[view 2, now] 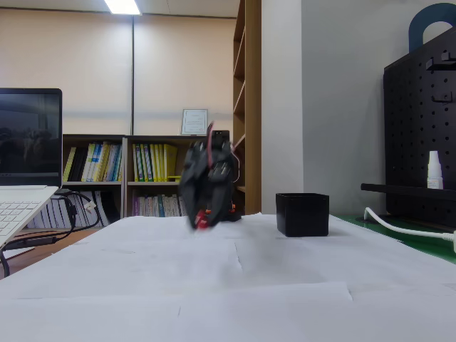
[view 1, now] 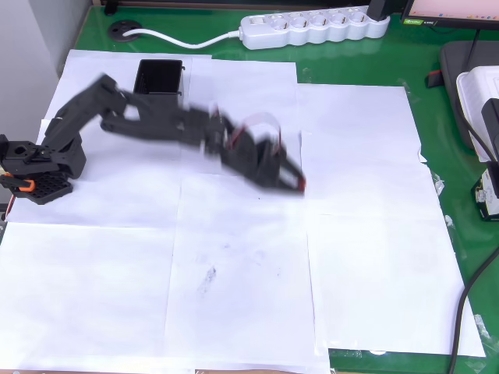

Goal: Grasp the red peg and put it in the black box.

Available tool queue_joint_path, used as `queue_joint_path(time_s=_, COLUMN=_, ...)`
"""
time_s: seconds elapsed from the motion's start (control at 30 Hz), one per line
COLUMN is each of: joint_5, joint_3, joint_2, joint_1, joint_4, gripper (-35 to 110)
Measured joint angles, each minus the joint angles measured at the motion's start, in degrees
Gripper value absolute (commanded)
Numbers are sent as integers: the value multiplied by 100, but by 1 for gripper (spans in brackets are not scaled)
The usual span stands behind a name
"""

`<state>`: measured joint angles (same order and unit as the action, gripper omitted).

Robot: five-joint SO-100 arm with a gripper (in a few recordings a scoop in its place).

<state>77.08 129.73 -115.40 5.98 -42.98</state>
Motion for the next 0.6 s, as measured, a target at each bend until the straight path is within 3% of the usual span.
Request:
queue_joint_path(time_s=0.43, joint_5=-694, joint_3=123, joint_2=2997, joint_1=-1802, joint_4=-4544, gripper=0)
queue_joint_path(time_s=0.6, joint_5=-1213, joint_3=-229, joint_2=3340, joint_1=-2953, joint_4=-5388, gripper=0)
